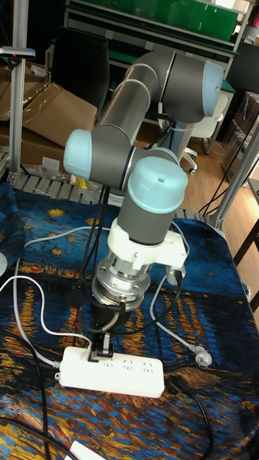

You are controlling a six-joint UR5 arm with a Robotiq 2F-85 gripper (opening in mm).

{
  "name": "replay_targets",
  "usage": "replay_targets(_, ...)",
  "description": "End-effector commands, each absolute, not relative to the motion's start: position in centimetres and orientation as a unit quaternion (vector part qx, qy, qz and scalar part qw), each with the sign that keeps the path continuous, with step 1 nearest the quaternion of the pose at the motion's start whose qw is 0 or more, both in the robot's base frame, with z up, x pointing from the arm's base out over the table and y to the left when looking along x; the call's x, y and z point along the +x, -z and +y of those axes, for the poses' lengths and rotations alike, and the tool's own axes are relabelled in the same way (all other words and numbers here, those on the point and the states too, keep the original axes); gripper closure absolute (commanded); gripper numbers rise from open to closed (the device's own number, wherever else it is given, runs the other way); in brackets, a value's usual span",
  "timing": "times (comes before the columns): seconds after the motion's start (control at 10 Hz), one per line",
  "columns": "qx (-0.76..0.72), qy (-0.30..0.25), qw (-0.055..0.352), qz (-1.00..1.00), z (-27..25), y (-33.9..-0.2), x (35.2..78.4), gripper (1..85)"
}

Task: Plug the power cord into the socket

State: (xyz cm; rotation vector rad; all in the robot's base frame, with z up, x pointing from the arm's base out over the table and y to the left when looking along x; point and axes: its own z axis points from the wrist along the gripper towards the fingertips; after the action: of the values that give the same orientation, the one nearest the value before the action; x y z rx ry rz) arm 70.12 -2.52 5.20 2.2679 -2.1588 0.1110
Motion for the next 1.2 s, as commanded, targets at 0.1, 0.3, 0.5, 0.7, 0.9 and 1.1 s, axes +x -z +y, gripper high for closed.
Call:
replay_targets(0.1, 0.723, -0.032, 0.006, -0.69, -3.3, -5.2, 70.0, 56.7)
replay_targets(0.3, 0.724, -0.03, 0.003, -0.689, -3.5, -4.8, 69.9, 57.3)
replay_targets(0.5, 0.722, -0.022, 0.0, -0.692, -3.0, -4.6, 69.8, 61.0)
replay_targets(0.7, 0.721, -0.021, -0.001, -0.692, -2.9, -4.4, 70.0, 63.0)
replay_targets(0.9, 0.724, -0.023, 0.002, -0.689, -3.0, -4.1, 70.2, 63.0)
replay_targets(1.1, 0.724, -0.026, 0.002, -0.689, -3.2, -3.9, 70.4, 68.3)
